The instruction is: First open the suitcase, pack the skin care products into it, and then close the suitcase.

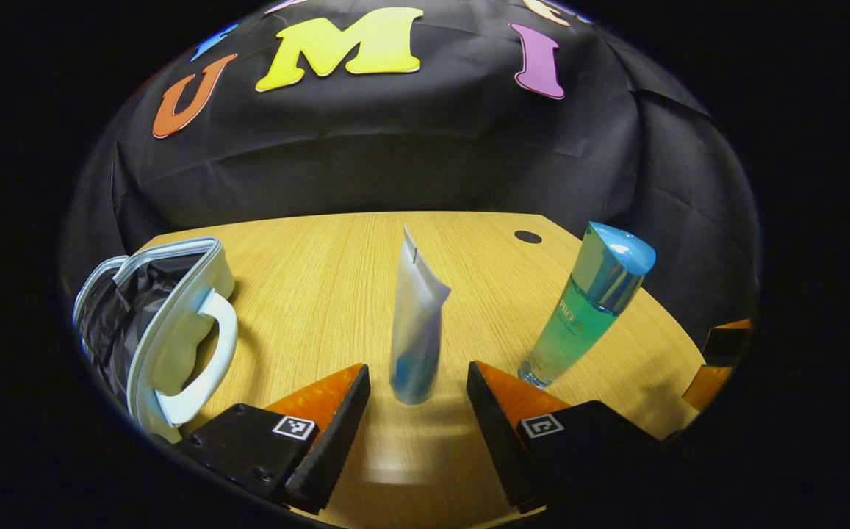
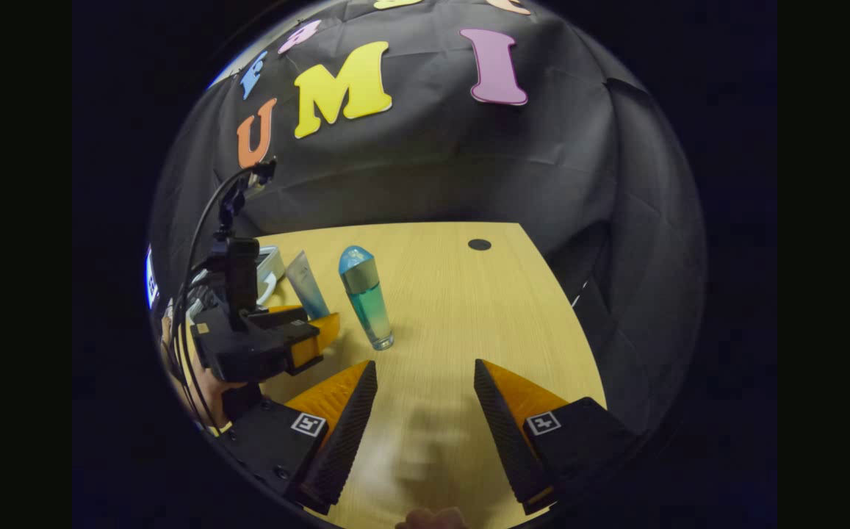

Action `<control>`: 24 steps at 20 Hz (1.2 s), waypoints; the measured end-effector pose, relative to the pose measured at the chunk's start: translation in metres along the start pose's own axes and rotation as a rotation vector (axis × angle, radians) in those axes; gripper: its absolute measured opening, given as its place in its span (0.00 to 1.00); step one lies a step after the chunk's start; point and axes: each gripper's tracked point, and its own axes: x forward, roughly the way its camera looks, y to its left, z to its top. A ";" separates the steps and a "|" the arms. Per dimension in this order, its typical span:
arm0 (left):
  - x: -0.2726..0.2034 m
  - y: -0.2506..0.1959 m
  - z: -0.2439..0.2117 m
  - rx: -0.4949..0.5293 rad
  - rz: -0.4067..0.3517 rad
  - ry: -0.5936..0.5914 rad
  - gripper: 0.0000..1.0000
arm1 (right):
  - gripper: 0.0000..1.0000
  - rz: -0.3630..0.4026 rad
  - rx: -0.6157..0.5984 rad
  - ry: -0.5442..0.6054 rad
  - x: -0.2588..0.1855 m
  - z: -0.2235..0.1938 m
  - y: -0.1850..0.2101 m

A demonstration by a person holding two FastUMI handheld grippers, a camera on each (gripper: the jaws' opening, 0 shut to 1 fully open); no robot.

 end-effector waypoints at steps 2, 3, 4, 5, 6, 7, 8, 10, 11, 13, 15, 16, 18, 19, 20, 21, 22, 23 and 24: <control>0.003 0.003 -0.006 -0.001 0.001 0.019 0.82 | 0.80 -0.002 0.014 0.007 0.007 -0.002 0.001; 0.003 0.003 -0.007 -0.008 -0.003 0.021 0.75 | 0.80 -0.001 0.014 0.009 0.012 -0.002 0.004; 0.004 0.004 -0.007 -0.021 -0.003 0.018 0.63 | 0.80 0.001 0.011 0.010 0.019 -0.001 0.006; 0.005 0.005 -0.006 -0.018 -0.004 0.018 0.46 | 0.80 0.011 0.002 0.007 0.027 -0.001 0.013; 0.005 0.005 -0.006 -0.009 -0.005 0.019 0.51 | 0.80 0.019 -0.001 0.009 0.031 -0.001 0.016; 0.006 0.004 -0.005 0.002 -0.010 0.020 0.45 | 0.80 0.026 -0.002 0.012 0.035 -0.003 0.019; 0.008 0.003 -0.005 0.009 -0.021 0.021 0.45 | 0.80 0.036 -0.004 0.014 0.042 -0.004 0.023; 0.005 0.003 -0.006 -0.011 -0.043 0.031 0.42 | 0.80 0.052 -0.012 0.013 0.054 -0.002 0.030; 0.003 0.004 -0.004 -0.025 -0.051 0.029 0.41 | 0.79 0.069 -0.013 0.015 0.060 0.000 0.035; -0.008 0.007 0.006 -0.014 -0.053 0.006 0.39 | 0.80 0.108 -0.016 0.027 0.071 0.001 0.048; -0.018 0.012 0.016 0.017 -0.055 -0.009 0.37 | 0.78 0.128 -0.029 0.024 0.080 0.003 0.055; -0.023 0.014 0.021 0.021 -0.052 -0.018 0.37 | 0.80 0.132 -0.040 0.018 0.084 0.006 0.059; -0.032 0.019 0.030 0.000 -0.050 -0.030 0.37 | 0.78 0.151 -0.035 0.020 0.095 0.010 0.068; -0.038 0.022 0.034 -0.018 -0.049 -0.035 0.36 | 0.79 0.165 -0.029 0.025 0.099 0.012 0.073; -0.043 0.026 0.038 -0.036 -0.046 -0.034 0.36 | 0.74 0.166 -0.025 0.028 0.105 0.011 0.075; -0.051 0.031 0.042 -0.061 -0.043 -0.034 0.36 | 0.70 0.160 -0.014 0.032 0.111 0.010 0.075; -0.057 0.036 0.044 -0.075 -0.038 -0.033 0.36 | 0.68 0.155 -0.004 0.041 0.114 0.007 0.073; -0.062 0.043 0.047 -0.081 -0.028 -0.036 0.36 | 0.68 0.144 0.009 0.045 0.117 0.008 0.072; -0.068 0.049 0.050 -0.083 -0.014 -0.038 0.37 | 0.62 0.137 0.021 0.050 0.120 0.008 0.071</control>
